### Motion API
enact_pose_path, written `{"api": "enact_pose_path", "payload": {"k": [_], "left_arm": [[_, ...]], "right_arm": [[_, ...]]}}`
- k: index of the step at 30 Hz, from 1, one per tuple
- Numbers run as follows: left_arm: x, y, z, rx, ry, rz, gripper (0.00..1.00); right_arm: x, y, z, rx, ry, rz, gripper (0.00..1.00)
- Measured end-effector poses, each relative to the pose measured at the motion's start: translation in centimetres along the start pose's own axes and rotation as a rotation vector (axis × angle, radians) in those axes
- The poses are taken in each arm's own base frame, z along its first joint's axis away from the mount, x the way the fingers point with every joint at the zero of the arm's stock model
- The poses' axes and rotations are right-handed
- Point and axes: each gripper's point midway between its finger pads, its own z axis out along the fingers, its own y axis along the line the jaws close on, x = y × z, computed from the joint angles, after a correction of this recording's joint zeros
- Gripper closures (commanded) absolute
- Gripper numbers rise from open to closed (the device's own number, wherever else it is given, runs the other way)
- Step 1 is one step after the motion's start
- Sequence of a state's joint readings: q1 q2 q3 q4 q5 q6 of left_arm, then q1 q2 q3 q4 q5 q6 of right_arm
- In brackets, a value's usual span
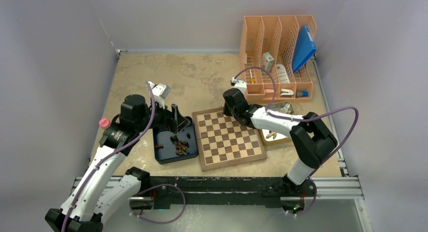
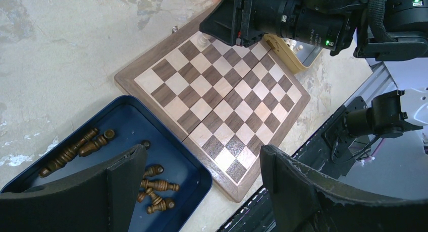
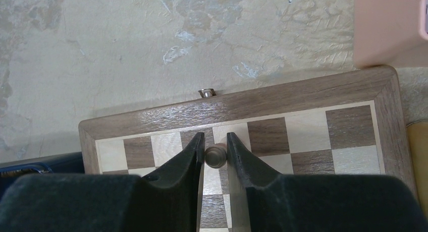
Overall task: Set up the chess pieces on the board
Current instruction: Place the chess piece on the chessboard, then pick up the chess piece from the storage box.
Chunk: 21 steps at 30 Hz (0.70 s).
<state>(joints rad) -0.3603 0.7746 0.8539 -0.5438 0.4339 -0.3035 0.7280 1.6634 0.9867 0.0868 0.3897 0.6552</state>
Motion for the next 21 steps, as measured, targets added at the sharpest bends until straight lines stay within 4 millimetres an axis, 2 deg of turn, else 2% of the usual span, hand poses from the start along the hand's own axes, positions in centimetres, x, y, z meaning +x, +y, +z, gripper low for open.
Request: {"api": "enact_pose_path", "payload": {"k": [4, 13, 21], "left_arm": [[0.0, 0.0, 0.0, 0.0, 0.0, 0.0, 0.17], [0.04, 0.01, 0.01, 0.0, 0.001, 0.0, 0.17], [0.06, 0.02, 0.02, 0.0, 0.001, -0.001, 0.17]], "right_arm": [[-0.13, -0.16, 0.03, 0.009, -0.007, 0.0, 0.74], [-0.12, -0.17, 0.03, 0.01, -0.007, 0.004, 0.58], [-0.35, -0.45, -0.57, 0.021, -0.007, 0.004, 0.5]]}}
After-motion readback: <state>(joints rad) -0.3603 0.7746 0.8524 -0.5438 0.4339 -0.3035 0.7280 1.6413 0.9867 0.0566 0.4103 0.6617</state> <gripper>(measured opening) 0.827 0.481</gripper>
